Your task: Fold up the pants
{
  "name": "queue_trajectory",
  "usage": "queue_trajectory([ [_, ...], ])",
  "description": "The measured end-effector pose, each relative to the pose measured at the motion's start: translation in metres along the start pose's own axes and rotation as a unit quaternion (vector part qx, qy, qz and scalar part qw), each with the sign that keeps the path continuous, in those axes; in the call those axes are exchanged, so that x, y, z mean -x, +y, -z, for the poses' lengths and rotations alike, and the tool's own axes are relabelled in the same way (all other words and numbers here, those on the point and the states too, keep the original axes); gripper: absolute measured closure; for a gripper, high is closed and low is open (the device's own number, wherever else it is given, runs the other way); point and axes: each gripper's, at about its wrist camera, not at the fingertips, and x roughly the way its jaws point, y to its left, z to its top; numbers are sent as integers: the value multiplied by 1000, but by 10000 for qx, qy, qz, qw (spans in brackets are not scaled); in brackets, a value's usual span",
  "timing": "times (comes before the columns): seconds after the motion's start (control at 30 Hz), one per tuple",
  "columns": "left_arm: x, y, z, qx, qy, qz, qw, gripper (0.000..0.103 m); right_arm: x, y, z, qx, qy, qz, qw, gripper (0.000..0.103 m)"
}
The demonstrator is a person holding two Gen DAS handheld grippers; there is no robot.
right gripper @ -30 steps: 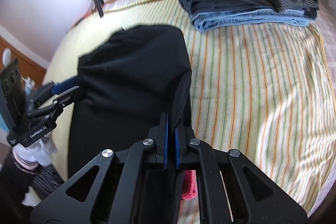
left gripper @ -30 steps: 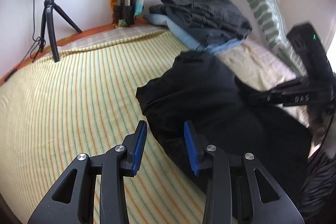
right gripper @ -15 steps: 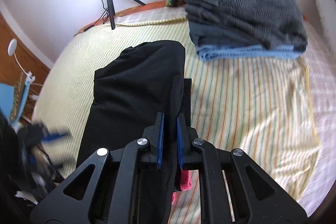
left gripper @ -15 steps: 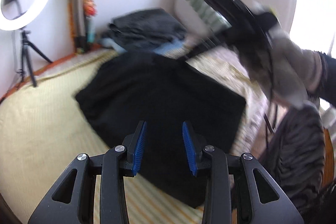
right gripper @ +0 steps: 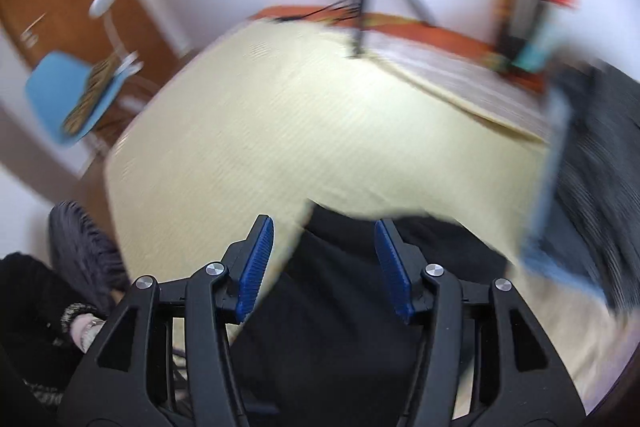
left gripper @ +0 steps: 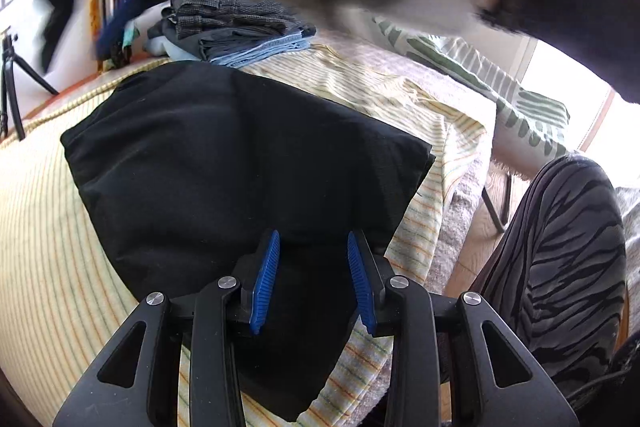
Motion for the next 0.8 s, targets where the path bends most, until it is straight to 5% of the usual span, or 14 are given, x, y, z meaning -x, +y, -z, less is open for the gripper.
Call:
queue_trajectory([
  [0.23, 0, 0, 2, 4, -50, 48, 10000, 71, -81, 0, -23, 551, 1211, -45, 9911, 50],
  [0.3, 0, 0, 2, 7, -68, 65, 10000, 71, -87, -4, -19, 512, 1363, -7, 9893, 78],
  [0.4, 0, 0, 3, -3, -81, 83, 9999, 71, -82, -8, -17, 542, 1242, 20, 9908, 96],
  [0.6, -2, -2, 6, -63, -141, 68, 9999, 71, -84, -7, -21, 779, 1049, 613, 9895, 102],
  [0.7, -2, -5, 6, -118, -146, 50, 9998, 71, -100, -32, -25, 299, 1017, 874, 9905, 103],
  [0.8, 2, -3, 5, -66, -115, 111, 9999, 71, -81, -48, -27, -202, 676, 653, 9954, 103],
])
